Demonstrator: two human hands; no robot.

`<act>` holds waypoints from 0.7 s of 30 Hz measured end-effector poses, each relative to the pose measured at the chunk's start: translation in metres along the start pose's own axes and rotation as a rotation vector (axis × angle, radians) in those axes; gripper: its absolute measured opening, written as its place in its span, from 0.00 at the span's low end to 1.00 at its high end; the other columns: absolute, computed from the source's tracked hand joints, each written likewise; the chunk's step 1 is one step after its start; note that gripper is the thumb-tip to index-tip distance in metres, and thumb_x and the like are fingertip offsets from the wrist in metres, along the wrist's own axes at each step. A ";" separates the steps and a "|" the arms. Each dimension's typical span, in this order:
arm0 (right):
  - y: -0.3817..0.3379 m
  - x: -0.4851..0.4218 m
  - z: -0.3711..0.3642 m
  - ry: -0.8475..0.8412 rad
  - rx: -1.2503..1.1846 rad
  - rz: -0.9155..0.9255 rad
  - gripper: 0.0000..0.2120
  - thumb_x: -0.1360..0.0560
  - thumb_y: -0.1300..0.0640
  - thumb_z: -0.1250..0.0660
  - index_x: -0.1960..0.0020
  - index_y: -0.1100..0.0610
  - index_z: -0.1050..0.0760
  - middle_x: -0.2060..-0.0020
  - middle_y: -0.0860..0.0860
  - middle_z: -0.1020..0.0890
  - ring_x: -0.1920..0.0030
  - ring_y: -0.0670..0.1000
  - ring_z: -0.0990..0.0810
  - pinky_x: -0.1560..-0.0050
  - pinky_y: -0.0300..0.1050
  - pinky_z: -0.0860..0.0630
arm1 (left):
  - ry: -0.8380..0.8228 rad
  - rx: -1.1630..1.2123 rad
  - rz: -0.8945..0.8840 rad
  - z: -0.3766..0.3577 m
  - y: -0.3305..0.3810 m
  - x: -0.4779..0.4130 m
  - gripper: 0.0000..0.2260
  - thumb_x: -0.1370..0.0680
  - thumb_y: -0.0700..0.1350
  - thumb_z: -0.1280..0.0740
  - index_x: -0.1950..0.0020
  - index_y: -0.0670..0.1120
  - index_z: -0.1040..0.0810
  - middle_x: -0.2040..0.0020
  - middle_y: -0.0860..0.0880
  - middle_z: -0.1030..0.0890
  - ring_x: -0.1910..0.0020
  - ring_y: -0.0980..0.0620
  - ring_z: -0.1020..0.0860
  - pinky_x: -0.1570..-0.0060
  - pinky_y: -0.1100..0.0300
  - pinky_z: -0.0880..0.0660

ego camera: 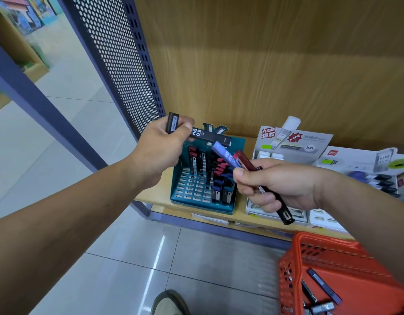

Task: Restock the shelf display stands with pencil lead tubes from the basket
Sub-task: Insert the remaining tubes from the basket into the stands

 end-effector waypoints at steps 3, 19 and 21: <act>-0.005 -0.003 0.001 0.032 -0.205 0.045 0.13 0.16 0.50 0.39 0.56 0.55 0.32 0.67 0.50 0.29 0.73 0.47 0.39 0.74 0.40 0.42 | 0.052 0.017 0.023 0.012 -0.007 -0.004 0.09 0.16 0.48 0.35 0.49 0.43 0.21 0.71 0.55 0.28 0.77 0.56 0.37 0.77 0.63 0.40; -0.017 -0.003 0.033 0.388 0.162 0.100 0.10 0.16 0.46 0.37 0.50 0.52 0.28 0.65 0.53 0.30 0.74 0.47 0.39 0.75 0.39 0.41 | -0.018 0.408 0.309 -0.023 -0.018 0.011 0.10 0.22 0.50 0.25 0.51 0.44 0.19 0.67 0.49 0.31 0.69 0.51 0.21 0.69 0.58 0.21; -0.022 -0.002 0.035 0.470 0.319 0.104 0.11 0.16 0.46 0.38 0.48 0.53 0.28 0.63 0.54 0.27 0.73 0.48 0.36 0.75 0.40 0.38 | -0.054 0.417 0.289 -0.030 -0.013 0.013 0.10 0.23 0.47 0.24 0.48 0.42 0.19 0.65 0.48 0.29 0.70 0.52 0.19 0.69 0.59 0.20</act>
Point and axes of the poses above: each hand's wrist, its own x-axis away from the middle knuckle, its own z-axis out of the back of the hand, y = z × x, the point moved 9 cm from there along -x, towards the middle knuckle
